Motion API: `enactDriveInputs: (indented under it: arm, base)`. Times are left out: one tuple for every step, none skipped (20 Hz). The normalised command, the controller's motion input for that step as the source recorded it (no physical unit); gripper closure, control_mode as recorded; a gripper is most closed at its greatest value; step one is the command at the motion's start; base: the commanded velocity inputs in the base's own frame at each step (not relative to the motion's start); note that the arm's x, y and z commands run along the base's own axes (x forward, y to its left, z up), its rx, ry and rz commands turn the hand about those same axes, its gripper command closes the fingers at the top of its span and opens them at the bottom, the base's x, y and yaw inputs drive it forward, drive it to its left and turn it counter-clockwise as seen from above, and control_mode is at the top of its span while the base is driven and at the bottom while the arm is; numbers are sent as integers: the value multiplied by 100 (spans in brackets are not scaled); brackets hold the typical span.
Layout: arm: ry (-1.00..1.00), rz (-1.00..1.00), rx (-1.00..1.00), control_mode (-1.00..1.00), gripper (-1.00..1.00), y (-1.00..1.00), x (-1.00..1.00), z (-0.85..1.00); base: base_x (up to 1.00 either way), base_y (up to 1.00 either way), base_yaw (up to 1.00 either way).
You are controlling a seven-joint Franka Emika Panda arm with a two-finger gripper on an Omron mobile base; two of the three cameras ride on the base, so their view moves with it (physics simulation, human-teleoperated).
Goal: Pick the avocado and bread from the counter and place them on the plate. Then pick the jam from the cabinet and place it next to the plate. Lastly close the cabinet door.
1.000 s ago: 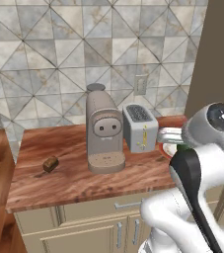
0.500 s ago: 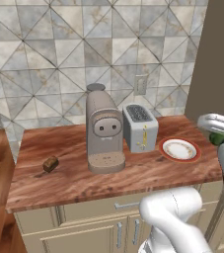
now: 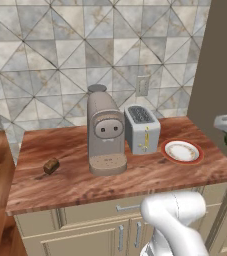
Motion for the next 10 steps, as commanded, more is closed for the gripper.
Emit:
enactDriveInputs:
  arm:
    - [0,-22,0,-100,100,0,39,-11]
    - [0,-24,-2,-100,100,0,41,-10]
    - [3,-25,-3,-100,100,2,46,-11]
    - [4,-25,0,-100,100,0,49,-12]
    - [4,-22,0,-100,100,0,51,-14]
    - [4,-18,0,-100,100,0,50,-14]
    - [4,-14,0,-100,100,0,50,-14]
    - [3,-9,0,-100,100,-11,46,-15]
    - [4,-7,0,-100,100,-13,44,-17]
    - [5,-4,0,-100,100,-16,41,-19]
  base:
    - [0,0,0]
    - [0,0,0]
    - [0,0,0]
    - [0,0,0]
    - [0,0,0]
    - [0,0,0]
    - [0,0,0]
    - [0,0,0]
    - [0,0,0]
    - [0,0,0]
